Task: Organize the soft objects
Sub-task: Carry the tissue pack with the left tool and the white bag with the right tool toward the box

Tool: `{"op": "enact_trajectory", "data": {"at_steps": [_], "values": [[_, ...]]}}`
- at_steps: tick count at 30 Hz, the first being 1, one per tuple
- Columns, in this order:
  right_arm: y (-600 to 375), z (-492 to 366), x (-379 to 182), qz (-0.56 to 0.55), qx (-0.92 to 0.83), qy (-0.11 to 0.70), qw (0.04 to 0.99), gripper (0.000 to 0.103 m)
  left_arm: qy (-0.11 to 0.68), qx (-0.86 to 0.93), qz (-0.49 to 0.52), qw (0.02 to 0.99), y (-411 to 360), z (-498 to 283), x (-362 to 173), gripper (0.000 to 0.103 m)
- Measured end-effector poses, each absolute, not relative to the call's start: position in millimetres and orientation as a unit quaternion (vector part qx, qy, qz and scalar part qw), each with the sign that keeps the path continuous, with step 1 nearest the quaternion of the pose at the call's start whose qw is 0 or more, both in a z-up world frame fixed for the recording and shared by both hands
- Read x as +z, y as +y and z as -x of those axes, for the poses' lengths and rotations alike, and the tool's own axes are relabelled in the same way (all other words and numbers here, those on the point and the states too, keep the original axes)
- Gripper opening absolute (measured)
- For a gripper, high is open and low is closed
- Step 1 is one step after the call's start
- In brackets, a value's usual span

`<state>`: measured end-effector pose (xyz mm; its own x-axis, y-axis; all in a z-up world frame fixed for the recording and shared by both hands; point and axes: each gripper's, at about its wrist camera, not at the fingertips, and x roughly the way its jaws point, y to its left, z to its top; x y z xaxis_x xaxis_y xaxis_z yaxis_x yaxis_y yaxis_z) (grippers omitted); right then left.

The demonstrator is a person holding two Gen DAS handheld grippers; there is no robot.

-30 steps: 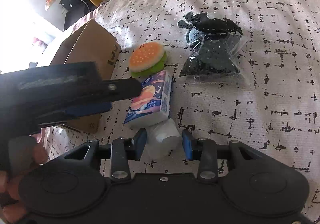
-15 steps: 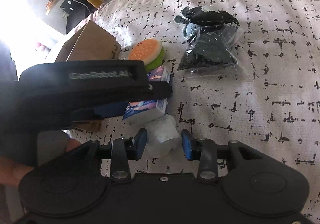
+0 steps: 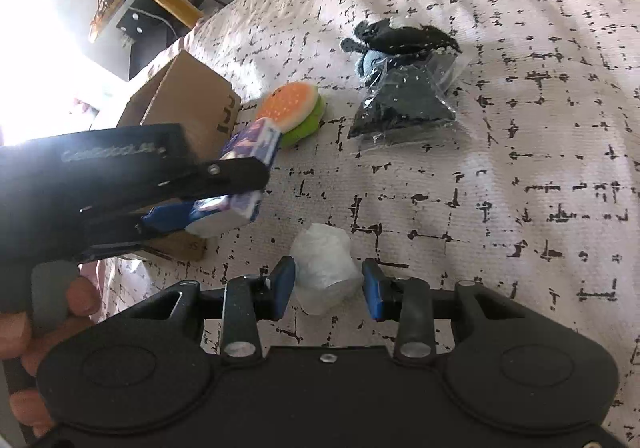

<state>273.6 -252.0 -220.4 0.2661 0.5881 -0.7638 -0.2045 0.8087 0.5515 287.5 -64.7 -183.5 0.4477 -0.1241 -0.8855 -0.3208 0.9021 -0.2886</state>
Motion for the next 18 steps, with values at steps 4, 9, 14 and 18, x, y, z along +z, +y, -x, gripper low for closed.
{"op": "enact_trajectory", "data": {"at_steps": [4,9,14,18], "values": [[-261.1,-269.8,-212.4,-0.185,0.242,0.54,0.784,0.036,0.517,0.053,0.207,0.829,-65.3,-277.1,-167.6,0.049],[-261.2,-260.1,-191.6,-0.164,0.235,0.516,0.807,0.036,0.504,0.04,0.191,0.842,-62.3,-261.7,-145.3,0.049],[-259.4,-252.8,-177.5,-0.161,0.238,0.503,0.815,0.036,0.487,0.035,0.173,0.856,-52.2,-246.9,-126.4,0.05],[-255.1,-249.6,-163.2,-0.154,0.236,0.49,0.825,0.036,0.477,0.036,0.175,0.86,-38.7,-235.4,-115.7,0.05]]}}
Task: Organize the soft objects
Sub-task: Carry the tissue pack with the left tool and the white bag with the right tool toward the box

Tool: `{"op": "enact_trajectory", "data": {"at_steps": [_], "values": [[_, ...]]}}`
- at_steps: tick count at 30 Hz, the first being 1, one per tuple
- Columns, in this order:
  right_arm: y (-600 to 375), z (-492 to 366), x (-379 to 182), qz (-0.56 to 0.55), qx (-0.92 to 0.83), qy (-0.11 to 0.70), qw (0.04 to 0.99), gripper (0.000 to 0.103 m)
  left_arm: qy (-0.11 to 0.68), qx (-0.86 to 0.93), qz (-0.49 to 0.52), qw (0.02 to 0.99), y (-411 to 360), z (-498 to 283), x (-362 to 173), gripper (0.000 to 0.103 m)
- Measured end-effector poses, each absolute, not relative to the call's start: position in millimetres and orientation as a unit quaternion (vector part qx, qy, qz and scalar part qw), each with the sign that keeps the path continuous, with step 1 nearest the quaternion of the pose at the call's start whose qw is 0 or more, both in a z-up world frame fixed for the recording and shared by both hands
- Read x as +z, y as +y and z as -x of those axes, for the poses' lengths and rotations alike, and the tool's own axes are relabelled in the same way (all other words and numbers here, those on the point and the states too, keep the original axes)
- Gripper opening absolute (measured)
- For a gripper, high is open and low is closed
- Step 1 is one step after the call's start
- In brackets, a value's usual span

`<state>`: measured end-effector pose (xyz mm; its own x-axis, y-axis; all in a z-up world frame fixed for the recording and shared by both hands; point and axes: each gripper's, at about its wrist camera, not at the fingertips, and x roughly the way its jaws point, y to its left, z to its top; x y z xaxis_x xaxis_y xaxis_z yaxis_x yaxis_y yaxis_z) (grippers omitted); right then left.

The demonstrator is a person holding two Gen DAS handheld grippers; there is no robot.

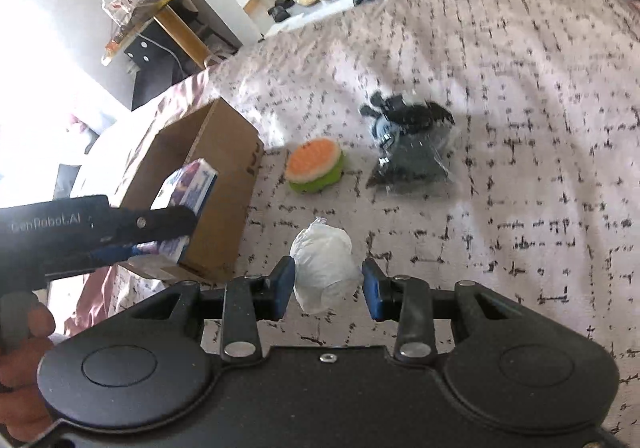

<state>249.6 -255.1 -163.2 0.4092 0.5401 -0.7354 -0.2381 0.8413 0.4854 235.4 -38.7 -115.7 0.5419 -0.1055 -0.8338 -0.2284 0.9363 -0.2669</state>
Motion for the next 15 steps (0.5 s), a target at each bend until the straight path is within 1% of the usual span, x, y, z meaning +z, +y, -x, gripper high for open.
{"op": "enact_trajectory", "data": {"at_steps": [6,10,15], "values": [[-245.3,-244.0,-144.5,-0.145,0.235,0.474,0.836,0.036,0.463,0.033,0.166,0.87,-17.9,-221.9,-102.4,0.05],[-237.8,-241.2,-137.9,-0.145,0.236,0.468,0.839,0.037,0.45,0.042,0.13,0.883,-4.2,-212.8,-93.4,0.05],[-225.6,-238.9,-134.1,-0.143,0.239,0.465,0.84,0.037,0.445,0.045,0.13,0.885,20.2,-207.3,-86.4,0.05]]}}
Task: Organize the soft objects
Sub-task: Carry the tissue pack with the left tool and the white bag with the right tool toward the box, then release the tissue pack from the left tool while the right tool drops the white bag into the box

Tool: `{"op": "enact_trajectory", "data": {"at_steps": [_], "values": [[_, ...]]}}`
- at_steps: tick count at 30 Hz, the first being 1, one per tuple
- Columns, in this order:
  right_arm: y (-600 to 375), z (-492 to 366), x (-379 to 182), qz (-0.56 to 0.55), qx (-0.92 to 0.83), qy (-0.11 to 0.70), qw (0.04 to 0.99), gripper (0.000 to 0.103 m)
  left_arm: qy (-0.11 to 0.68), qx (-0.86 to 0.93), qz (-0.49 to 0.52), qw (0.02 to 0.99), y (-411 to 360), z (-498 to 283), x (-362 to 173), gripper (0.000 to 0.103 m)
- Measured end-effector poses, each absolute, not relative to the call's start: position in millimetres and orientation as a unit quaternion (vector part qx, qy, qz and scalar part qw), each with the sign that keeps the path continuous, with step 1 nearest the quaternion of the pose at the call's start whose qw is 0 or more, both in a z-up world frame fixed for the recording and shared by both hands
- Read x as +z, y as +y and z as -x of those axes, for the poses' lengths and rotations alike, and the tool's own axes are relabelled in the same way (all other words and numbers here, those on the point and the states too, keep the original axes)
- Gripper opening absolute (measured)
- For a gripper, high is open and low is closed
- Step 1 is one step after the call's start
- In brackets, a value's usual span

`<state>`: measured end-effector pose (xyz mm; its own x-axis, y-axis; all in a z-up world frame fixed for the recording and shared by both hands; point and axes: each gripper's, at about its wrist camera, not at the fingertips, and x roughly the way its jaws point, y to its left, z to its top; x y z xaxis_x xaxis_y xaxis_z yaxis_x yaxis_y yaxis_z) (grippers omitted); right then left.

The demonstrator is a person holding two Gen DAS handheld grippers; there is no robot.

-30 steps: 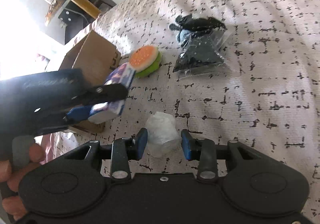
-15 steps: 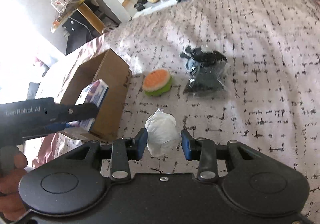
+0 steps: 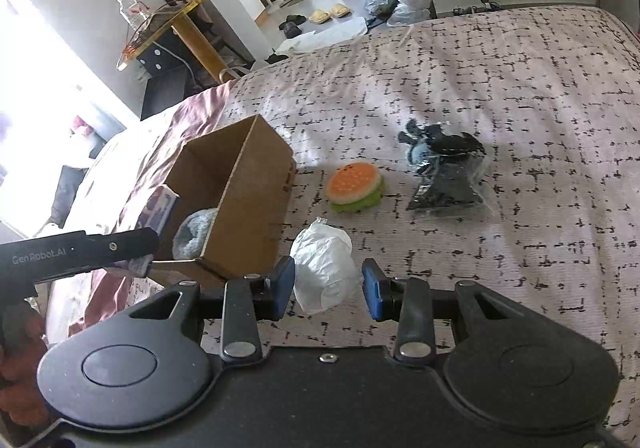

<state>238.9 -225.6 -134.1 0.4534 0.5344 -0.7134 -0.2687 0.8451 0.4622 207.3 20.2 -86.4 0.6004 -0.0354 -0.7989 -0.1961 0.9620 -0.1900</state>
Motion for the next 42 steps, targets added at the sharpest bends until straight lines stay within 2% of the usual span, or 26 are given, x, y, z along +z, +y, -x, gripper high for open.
{"op": "enact_trajectory", "data": {"at_steps": [11,26,42], "values": [[-193.1,-241.1,-119.0,-0.135,0.247,0.458,0.843,0.036,0.428,0.062,0.136,0.891,73.3,-205.1,-74.6,0.05],[-141.7,-248.2,-103.7,-0.123,0.262,0.45,0.845,0.037,0.433,0.08,0.192,0.877,127.0,-220.4,-92.3,0.05],[-98.7,-262.9,-101.8,-0.118,0.264,0.454,0.843,0.037,0.445,0.076,0.225,0.863,142.7,-210.6,-105.2,0.05]]}}
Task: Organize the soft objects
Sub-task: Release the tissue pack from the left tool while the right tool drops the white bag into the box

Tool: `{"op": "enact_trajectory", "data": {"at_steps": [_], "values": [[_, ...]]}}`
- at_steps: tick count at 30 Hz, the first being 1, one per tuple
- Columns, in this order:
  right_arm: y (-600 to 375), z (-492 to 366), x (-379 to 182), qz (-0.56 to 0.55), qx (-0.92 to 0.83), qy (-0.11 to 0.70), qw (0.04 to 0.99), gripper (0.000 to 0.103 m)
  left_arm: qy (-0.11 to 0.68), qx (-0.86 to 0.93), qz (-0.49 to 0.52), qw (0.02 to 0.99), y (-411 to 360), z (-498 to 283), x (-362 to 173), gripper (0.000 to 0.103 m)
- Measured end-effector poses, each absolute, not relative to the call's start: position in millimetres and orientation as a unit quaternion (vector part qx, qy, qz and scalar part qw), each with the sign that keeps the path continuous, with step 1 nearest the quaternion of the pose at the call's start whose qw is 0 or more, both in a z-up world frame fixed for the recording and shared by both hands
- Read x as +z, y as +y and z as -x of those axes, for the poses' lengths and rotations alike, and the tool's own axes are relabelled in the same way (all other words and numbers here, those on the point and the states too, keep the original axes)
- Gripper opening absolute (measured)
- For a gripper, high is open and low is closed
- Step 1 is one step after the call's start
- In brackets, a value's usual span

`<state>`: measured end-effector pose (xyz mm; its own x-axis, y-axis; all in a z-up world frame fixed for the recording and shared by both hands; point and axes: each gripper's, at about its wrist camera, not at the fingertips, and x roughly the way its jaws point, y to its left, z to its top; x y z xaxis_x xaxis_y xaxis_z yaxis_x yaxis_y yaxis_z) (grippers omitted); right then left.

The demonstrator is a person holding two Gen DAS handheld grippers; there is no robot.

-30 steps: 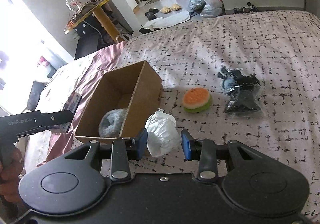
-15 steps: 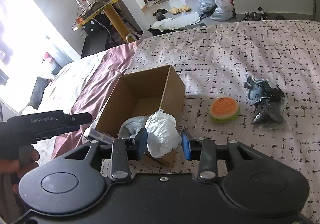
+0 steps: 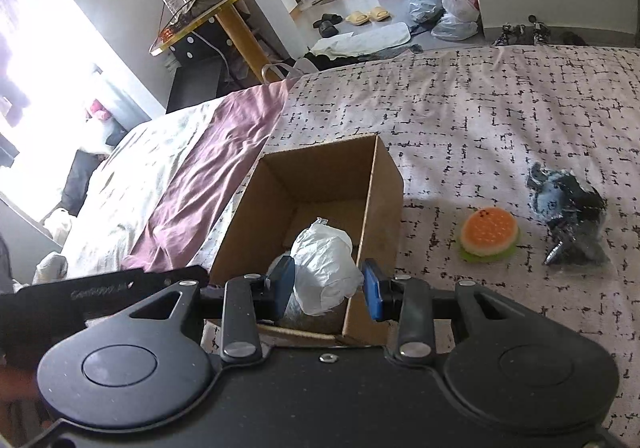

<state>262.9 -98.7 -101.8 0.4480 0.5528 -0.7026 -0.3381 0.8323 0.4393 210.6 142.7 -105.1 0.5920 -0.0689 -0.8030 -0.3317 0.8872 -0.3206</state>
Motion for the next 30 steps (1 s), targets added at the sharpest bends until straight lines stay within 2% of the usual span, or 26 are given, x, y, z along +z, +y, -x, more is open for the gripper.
{"op": "enact_trajectory", "data": {"at_steps": [5,7,8,12,17,21,30], "values": [[-89.9,-269.1,-105.1,-0.126,0.253,0.459,0.842,0.038,0.442,0.077,0.239,0.861,144.5,-204.5,-102.4,0.05],[-86.4,-270.2,-106.3,-0.128,0.249,0.461,0.842,0.045,0.442,0.076,0.239,0.861,143.4,-203.2,-102.5,0.05],[-85.3,-270.4,-107.2,-0.127,0.244,0.465,0.841,0.052,0.443,0.075,0.239,0.861,142.6,-203.0,-102.8,0.049],[-86.1,-264.1,-106.0,-0.12,0.246,0.461,0.844,0.055,0.443,0.061,0.241,0.861,139.6,-202.7,-105.5,0.049],[-98.2,-258.6,-105.2,-0.116,0.239,0.463,0.845,0.058,0.457,0.054,0.252,0.851,138.3,-209.2,-115.6,0.041],[-111.1,-257.8,-102.9,-0.114,0.231,0.46,0.85,0.063,0.46,0.054,0.255,0.849,136.8,-213.5,-118.4,0.04],[-153.0,-258.1,-106.0,-0.116,0.21,0.459,0.855,0.066,0.458,0.056,0.235,0.855,128.3,-235.6,-121.2,0.041]]}}
